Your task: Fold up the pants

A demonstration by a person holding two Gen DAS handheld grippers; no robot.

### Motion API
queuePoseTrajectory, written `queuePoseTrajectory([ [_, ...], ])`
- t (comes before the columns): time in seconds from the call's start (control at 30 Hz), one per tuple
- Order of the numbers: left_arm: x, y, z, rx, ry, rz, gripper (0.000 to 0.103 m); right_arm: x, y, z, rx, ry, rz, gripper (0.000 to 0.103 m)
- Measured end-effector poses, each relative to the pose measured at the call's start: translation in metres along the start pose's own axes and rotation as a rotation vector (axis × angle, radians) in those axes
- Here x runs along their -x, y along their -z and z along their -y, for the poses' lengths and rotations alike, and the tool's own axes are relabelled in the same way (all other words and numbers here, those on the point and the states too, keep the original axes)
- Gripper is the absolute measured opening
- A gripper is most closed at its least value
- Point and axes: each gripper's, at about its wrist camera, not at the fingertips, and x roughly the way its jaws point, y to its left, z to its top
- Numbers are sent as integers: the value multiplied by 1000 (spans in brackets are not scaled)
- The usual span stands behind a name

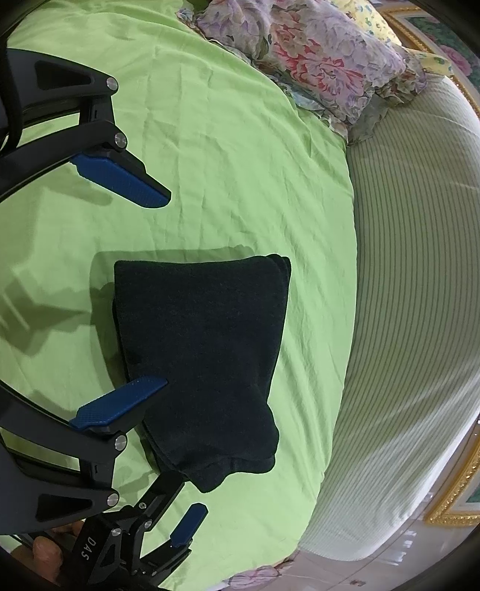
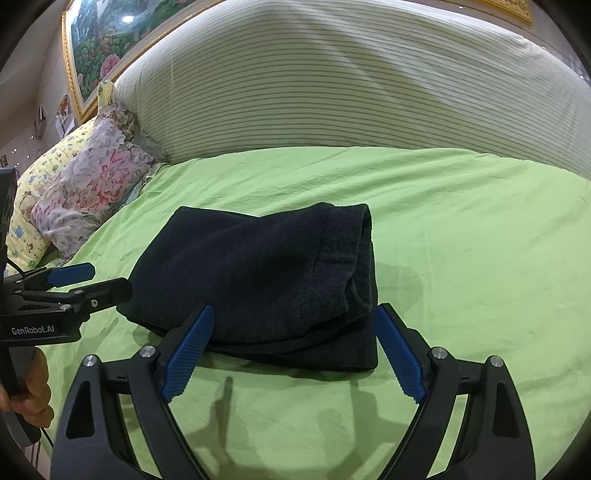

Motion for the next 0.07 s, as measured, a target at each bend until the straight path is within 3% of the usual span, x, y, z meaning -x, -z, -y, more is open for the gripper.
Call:
queuePoseTrajectory([
  [0.07,0,-1,1,2,4,-5,93,1,-1,-1,1,-1,3,88],
])
